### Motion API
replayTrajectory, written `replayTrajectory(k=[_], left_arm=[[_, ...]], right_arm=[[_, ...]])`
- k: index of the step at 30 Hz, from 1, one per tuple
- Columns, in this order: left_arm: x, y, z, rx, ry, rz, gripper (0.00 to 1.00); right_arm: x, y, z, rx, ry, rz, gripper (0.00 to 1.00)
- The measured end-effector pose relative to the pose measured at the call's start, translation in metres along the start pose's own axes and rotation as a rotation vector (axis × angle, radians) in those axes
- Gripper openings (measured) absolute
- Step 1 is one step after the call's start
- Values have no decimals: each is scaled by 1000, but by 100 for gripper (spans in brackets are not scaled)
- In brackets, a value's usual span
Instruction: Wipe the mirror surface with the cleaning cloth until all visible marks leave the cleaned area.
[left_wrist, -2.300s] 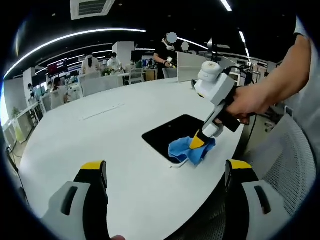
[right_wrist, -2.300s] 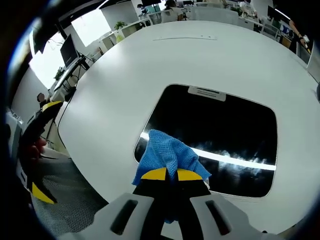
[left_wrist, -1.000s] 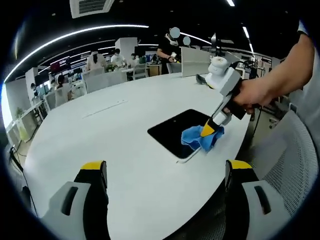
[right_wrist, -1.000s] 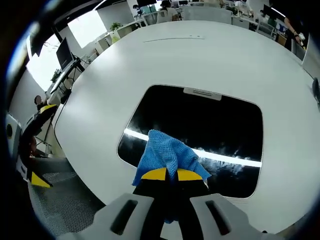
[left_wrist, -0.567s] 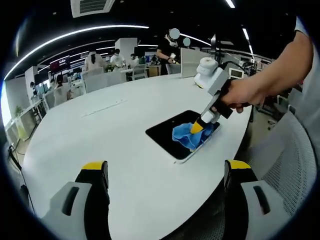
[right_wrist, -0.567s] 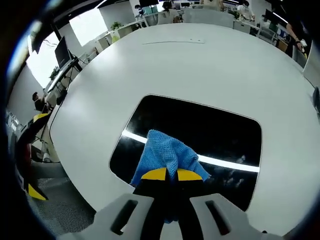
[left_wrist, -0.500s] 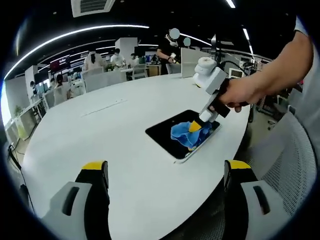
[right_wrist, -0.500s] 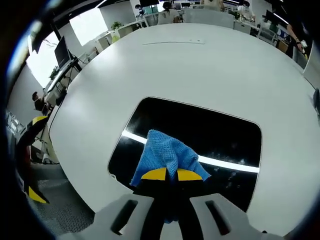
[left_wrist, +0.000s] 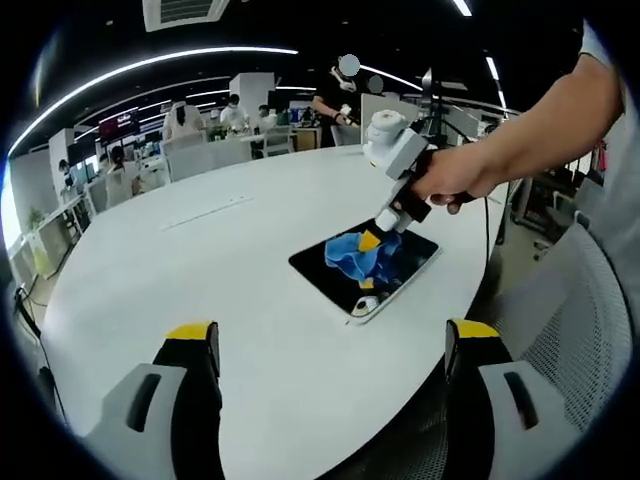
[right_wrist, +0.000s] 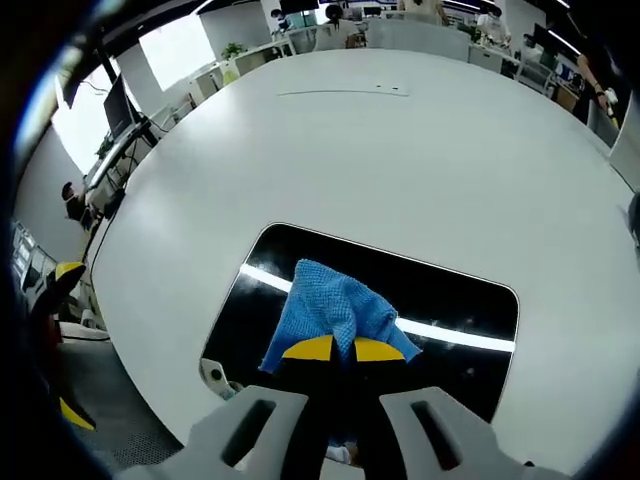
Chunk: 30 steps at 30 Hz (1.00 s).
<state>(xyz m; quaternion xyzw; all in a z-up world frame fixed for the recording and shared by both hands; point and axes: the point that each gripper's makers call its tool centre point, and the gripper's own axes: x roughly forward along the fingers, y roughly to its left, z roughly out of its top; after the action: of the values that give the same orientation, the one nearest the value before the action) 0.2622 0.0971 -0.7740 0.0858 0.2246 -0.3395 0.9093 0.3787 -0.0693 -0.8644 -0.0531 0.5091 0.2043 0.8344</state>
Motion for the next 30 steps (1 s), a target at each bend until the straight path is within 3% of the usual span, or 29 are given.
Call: replayTrajectory(k=[30], left_arm=[[2, 1, -2, -8, 3, -5, 92]], right_arm=[[23, -17, 43, -36, -16, -35, 0]])
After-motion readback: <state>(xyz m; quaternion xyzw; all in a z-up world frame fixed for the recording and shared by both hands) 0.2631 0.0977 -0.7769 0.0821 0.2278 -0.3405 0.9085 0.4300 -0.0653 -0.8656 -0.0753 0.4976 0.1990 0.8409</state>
